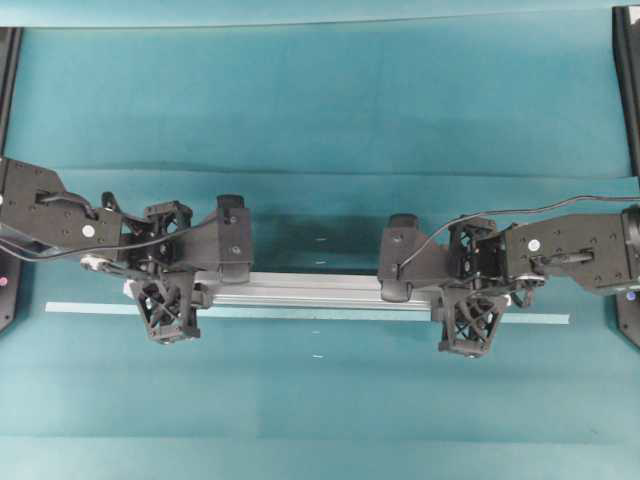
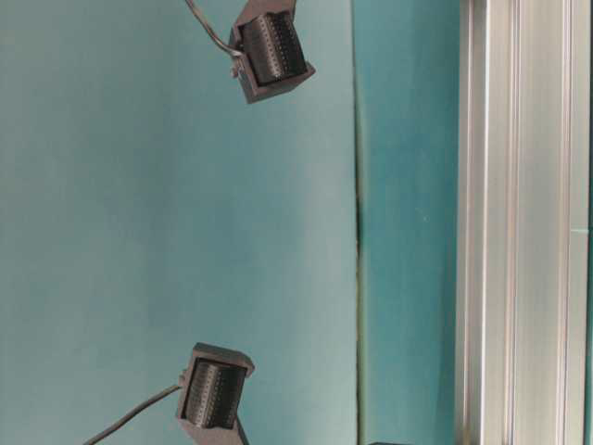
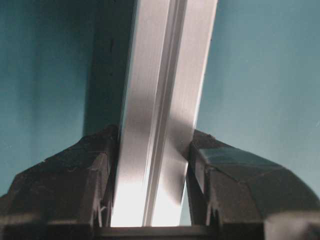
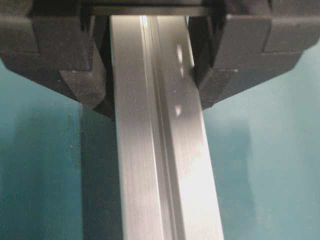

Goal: Lift the metal rail with both hands and move it towards you.
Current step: 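Bring the rail toward the near side, setting it beside the pale strip, then open both grippers to release the rail and raise them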

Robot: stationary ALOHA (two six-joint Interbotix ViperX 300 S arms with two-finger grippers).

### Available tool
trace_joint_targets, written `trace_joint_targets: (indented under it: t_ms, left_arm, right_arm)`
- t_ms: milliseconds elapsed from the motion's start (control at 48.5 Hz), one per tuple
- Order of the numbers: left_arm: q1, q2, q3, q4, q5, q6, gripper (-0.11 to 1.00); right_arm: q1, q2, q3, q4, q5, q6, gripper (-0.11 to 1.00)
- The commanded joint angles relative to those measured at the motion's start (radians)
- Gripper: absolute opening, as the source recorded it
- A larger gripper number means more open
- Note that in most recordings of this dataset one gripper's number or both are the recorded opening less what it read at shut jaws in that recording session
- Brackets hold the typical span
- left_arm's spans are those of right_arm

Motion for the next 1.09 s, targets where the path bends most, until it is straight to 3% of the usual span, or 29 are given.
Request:
trace_joint_targets:
  t_ms: [0, 907, 990, 1072]
  left_arm:
    - [0.009, -0.006, -0.008, -0.003, -0.015, -0.077, 0.30]
    - [0.009, 0.006, -0.006, -0.003, -0.064, -0.094, 0.30]
    - [0.008, 0.006, -0.005, -0.003, -0.064, -0.092, 0.34]
    - [0.009, 0.006, -0.006, -0.003, -0.064, -0.092, 0.50]
  right_arm:
    - [0.002, 0.002, 0.002, 0.006, -0.005, 0.008, 0.39]
    - [-0.005, 0.005, 0.017, 0.006, -0.049, 0.009, 0.39]
    - [-0.005, 0.005, 0.017, 0.006, -0.051, 0.009, 0.52]
    - [-0.003, 0.005, 0.017, 0.012, -0.049, 0.011, 0.71]
